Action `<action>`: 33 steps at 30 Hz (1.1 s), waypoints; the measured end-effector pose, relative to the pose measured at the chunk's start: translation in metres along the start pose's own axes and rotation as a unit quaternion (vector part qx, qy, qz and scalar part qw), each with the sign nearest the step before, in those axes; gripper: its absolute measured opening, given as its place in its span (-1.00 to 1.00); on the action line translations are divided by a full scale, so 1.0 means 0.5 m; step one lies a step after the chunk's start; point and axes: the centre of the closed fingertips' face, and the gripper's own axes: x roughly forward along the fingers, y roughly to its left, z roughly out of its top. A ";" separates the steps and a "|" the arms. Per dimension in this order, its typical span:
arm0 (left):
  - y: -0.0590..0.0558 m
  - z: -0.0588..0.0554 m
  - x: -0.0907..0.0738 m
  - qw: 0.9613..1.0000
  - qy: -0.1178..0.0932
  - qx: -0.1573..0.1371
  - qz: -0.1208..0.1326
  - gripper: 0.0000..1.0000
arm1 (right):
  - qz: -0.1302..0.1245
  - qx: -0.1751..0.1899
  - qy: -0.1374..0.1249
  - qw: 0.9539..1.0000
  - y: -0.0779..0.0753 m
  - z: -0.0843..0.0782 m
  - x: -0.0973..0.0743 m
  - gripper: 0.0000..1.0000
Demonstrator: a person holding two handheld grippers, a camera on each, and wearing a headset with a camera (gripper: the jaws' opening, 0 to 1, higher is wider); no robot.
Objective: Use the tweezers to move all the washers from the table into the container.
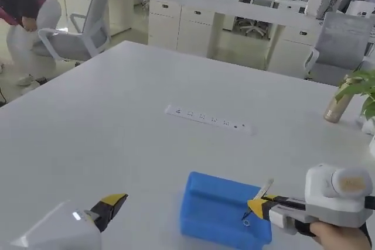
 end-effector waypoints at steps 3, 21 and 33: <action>0.002 0.000 -0.001 1.000 -0.001 -0.003 0.001 0.89 | 0.002 0.003 -0.023 1.000 0.017 0.017 -0.021 -0.94; -0.011 -0.008 0.002 1.000 0.010 0.003 -0.012 0.88 | 0.083 -0.019 -0.009 0.996 0.134 -0.018 -0.032 -0.94; -0.011 -0.016 0.002 1.000 0.019 0.007 -0.012 0.86 | 0.096 -0.014 0.060 0.993 0.160 -0.116 -0.006 -0.94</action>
